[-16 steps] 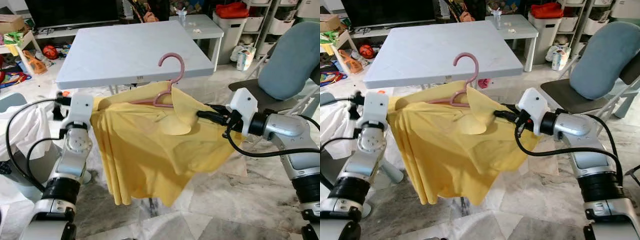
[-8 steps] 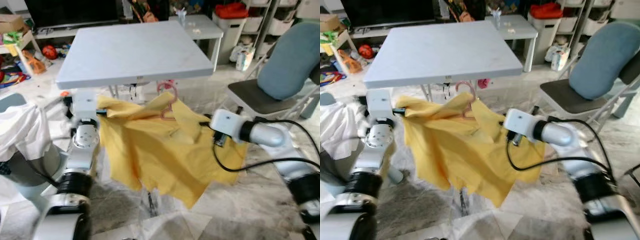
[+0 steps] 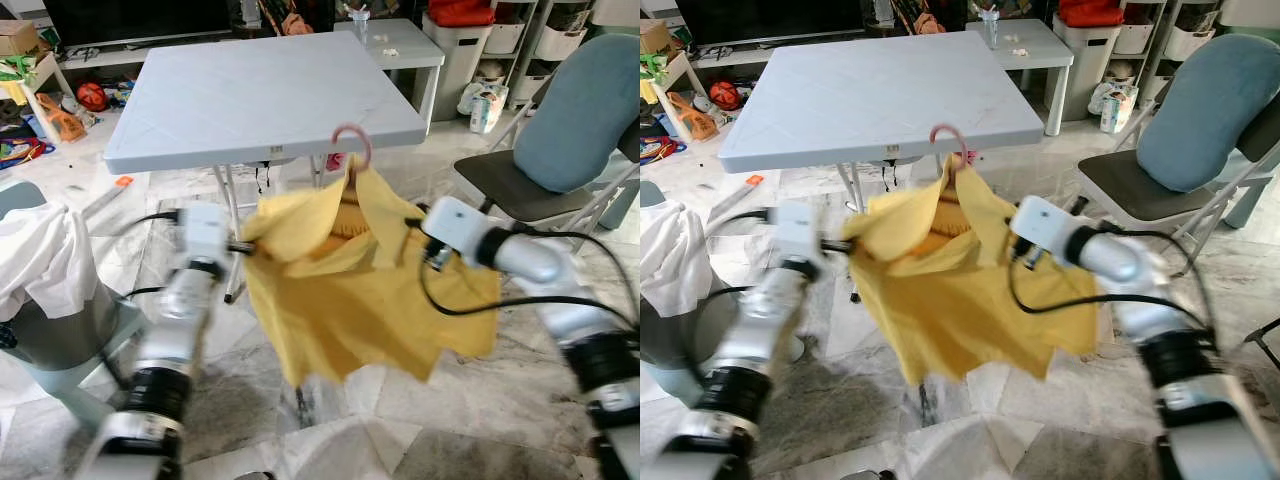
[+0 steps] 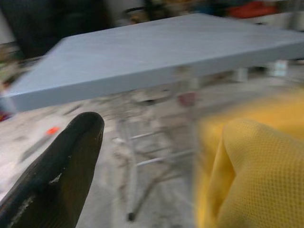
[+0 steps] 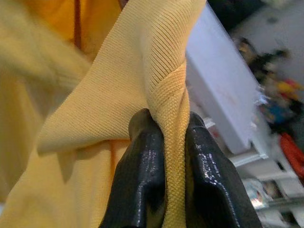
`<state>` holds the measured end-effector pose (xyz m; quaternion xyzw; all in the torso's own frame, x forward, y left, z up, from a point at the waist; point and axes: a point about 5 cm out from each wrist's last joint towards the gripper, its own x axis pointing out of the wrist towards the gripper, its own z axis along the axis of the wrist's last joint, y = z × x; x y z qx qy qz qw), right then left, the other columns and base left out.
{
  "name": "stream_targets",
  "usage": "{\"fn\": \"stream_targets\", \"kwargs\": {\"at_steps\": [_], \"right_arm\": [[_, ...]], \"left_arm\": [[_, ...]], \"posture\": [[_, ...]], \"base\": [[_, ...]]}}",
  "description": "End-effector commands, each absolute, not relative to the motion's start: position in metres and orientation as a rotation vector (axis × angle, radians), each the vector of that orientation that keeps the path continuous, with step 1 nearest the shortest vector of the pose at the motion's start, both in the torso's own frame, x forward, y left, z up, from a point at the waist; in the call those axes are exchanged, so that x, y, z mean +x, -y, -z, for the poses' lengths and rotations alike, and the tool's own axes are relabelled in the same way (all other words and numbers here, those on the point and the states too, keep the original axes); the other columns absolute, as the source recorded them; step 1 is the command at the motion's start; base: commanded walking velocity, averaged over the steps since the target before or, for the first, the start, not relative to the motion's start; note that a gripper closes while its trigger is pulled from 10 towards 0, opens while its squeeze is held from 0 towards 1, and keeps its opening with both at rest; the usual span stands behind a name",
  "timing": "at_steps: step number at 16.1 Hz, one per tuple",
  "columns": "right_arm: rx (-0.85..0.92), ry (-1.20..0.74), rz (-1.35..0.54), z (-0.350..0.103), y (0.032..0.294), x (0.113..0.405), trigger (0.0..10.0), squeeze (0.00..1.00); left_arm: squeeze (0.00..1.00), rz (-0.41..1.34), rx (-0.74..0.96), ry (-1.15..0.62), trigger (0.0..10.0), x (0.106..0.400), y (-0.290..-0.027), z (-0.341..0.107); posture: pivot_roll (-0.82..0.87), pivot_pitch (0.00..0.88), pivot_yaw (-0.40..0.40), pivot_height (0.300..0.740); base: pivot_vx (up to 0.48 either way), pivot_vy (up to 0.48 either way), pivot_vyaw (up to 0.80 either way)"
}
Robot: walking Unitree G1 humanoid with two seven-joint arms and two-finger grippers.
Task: Hang hanger
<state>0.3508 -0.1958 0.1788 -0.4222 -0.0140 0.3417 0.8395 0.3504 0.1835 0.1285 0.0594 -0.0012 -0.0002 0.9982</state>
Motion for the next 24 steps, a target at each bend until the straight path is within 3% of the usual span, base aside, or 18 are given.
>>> {"fn": "stream_targets", "kwargs": {"at_steps": [1, 4, 8, 14, 17, 24], "right_arm": [[-0.899, 0.054, -0.755, -0.19, 0.207, 0.349, 10.0, 0.0], [-0.899, 0.004, -0.836, -0.192, 0.231, 0.338, 10.0, 0.0], [-0.732, -0.014, -0.887, -0.214, 0.258, 0.329, 10.0, 0.0], [-0.433, 0.159, -1.06, -0.283, 0.26, 0.314, 10.0, 0.0], [-0.321, 0.135, -1.264, -0.292, 0.251, 0.295, 10.0, 0.0], [-0.12, 0.185, -1.408, -0.316, 0.238, 0.284, 10.0, 0.0]], "left_arm": [[0.0, -0.08, 0.092, 0.034, 10.0, 0.354, -0.199, -0.141], [0.0, -0.164, 0.035, 0.044, 10.0, 0.355, -0.217, -0.149], [0.0, -0.231, -0.04, -0.077, 10.0, 0.352, -0.232, -0.13], [0.0, -0.166, -0.174, -0.227, 10.0, 0.353, -0.217, -0.107], [0.0, -0.108, -0.297, -0.281, 10.0, 0.352, -0.207, -0.1], [0.0, 0.026, -0.308, -0.269, 10.0, 0.35, -0.187, -0.102]], "posture": [[-0.13, 0.0, 0.025, 0.74], [-0.14, 0.0, 0.032, 0.74], [-0.15, 0.0, 0.044, 0.74], [-0.17, 0.0, 0.059, 0.74], [-0.16, 0.0, 0.059, 0.74], [-0.16, 0.0, 0.055, 0.74]], "base": [[0.0, 0.0, 0.0], [0.0, 0.0, 0.0], [0.0, 0.0, 0.0], [0.0, 0.0, 0.0], [0.0, 0.0, 0.0], [0.0, 0.0, 0.0]]}}
